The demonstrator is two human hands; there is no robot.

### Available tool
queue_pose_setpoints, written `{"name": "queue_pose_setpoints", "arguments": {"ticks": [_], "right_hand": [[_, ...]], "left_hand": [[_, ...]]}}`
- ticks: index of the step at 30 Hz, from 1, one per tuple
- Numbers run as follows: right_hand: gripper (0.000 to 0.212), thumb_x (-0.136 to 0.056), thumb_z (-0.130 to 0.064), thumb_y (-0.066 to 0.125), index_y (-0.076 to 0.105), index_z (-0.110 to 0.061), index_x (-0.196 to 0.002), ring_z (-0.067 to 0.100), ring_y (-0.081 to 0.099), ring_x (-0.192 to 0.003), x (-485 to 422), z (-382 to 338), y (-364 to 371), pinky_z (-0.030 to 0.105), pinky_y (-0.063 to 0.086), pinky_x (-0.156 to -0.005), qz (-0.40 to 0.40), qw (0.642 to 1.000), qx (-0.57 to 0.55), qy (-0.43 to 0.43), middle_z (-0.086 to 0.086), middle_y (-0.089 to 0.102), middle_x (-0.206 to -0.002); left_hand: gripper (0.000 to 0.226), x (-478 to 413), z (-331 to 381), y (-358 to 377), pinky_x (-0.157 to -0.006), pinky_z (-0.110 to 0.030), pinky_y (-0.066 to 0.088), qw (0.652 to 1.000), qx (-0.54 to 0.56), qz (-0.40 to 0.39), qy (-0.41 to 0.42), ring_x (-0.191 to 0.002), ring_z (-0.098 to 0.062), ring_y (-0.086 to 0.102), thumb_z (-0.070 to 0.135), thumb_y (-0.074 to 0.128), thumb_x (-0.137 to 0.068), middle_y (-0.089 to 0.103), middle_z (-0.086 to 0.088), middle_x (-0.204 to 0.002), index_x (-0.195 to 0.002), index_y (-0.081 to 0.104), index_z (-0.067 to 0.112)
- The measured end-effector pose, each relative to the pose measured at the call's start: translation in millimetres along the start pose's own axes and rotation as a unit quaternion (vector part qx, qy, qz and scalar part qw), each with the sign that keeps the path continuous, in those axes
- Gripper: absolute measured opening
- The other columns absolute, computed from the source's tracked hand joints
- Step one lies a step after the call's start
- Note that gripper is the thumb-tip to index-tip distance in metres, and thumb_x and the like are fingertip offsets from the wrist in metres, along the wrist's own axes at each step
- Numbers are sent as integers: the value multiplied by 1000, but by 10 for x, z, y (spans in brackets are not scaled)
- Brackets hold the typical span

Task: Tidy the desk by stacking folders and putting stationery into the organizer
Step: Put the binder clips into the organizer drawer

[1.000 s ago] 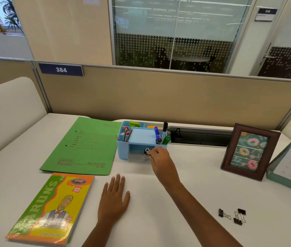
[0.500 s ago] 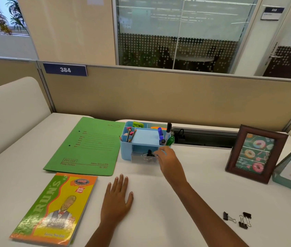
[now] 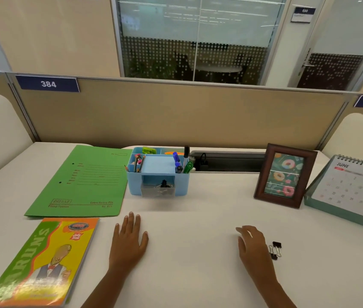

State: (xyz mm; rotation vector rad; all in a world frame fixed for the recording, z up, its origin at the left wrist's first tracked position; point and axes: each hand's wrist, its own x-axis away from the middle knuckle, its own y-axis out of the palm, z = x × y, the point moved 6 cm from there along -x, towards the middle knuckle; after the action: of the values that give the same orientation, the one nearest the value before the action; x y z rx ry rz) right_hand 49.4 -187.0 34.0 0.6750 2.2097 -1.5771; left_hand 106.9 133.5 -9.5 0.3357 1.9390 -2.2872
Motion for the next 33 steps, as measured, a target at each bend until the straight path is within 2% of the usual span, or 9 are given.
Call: {"name": "queue_pose_setpoints", "arguments": {"ticks": [2, 7, 11, 13, 16, 19, 24, 28, 33], "right_hand": [[33, -73, -11, 41, 70, -4, -86, 31, 66, -76, 109, 119, -37, 34, 57, -61, -10, 999, 25, 22, 14, 68, -85], [45, -63, -7, 31, 72, -1, -82, 31, 68, -71, 267, 223, -3, 34, 58, -57, -29, 997, 61, 36, 15, 69, -82], [32, -51, 13, 63, 70, -5, -76, 24, 65, -60, 237, 120, -14, 16, 50, -52, -31, 997, 67, 6, 6, 66, -71], [32, -52, 13, 60, 70, -6, -75, 20, 63, -57, 209, 54, 1, 12, 42, -58, -24, 998, 60, -16, 3, 64, -69], [33, -55, 18, 66, 69, -6, -77, 18, 63, -58, 157, -23, 65, 17, 39, -72, -25, 998, 42, -40, 3, 64, -71], [38, -50, 14, 78, 70, -7, -80, 15, 64, -61, 94, -179, 101, 14, 46, -55, -55, 997, 8, -55, 2, 66, -74], [22, -66, 0, 63, 71, -10, -85, 14, 66, -70, -121, -653, 140, 16, 51, -59, -63, 991, -62, -96, 2, 67, -82], [24, -70, -2, 58, 71, -9, -89, 17, 67, -73, -453, -1169, 162, 20, 55, -60, -62, 983, -102, -141, 5, 68, -86], [21, -67, 1, 73, 70, -2, -88, 25, 69, -72, -875, -1777, 157, 29, 58, -59, -44, 968, -106, -221, 14, 70, -85]], "left_hand": [[58, -14, 63, -8, -80, -51, 49, 1000, 0, -4, -2, -100, -35, 64, 35, 34, -77, 62, -23, -115, -109, 65, -2], [57, -21, 247, 36, -77, -52, 50, 1000, 2, -15, 10, -99, -35, 64, 34, 34, -76, 63, -23, -114, -108, 65, -2], [56, -22, 299, 47, -78, -50, 50, 1000, 7, -22, 15, -99, -33, 65, 34, 34, -77, 64, -22, -114, -108, 66, -1], [56, -15, 294, 40, -79, -50, 49, 1000, 11, -21, 13, -100, -33, 64, 34, 35, -77, 64, -21, -114, -109, 65, -1], [57, -6, 288, 26, -87, -44, 47, 1000, 17, -15, 7, -103, -32, 63, 35, 34, -78, 63, -20, -117, -111, 64, 0], [57, 7, 287, 17, -96, -39, 36, 1000, 23, -9, 4, -104, -32, 63, 35, 34, -78, 62, -20, -118, -112, 64, 1], [56, 12, 276, 12, -96, -35, 24, 999, 33, -19, -2, -103, -34, 63, 35, 35, -78, 62, -22, -117, -112, 64, -1], [56, 12, 287, 15, -96, -34, 24, 999, 34, -25, -1, -103, -33, 63, 35, 36, -77, 62, -20, -117, -111, 64, 1], [57, 19, 291, 33, -104, -30, 12, 998, 45, -35, -6, -105, -31, 62, 36, 36, -77, 63, -19, -118, -111, 65, 2]]}}
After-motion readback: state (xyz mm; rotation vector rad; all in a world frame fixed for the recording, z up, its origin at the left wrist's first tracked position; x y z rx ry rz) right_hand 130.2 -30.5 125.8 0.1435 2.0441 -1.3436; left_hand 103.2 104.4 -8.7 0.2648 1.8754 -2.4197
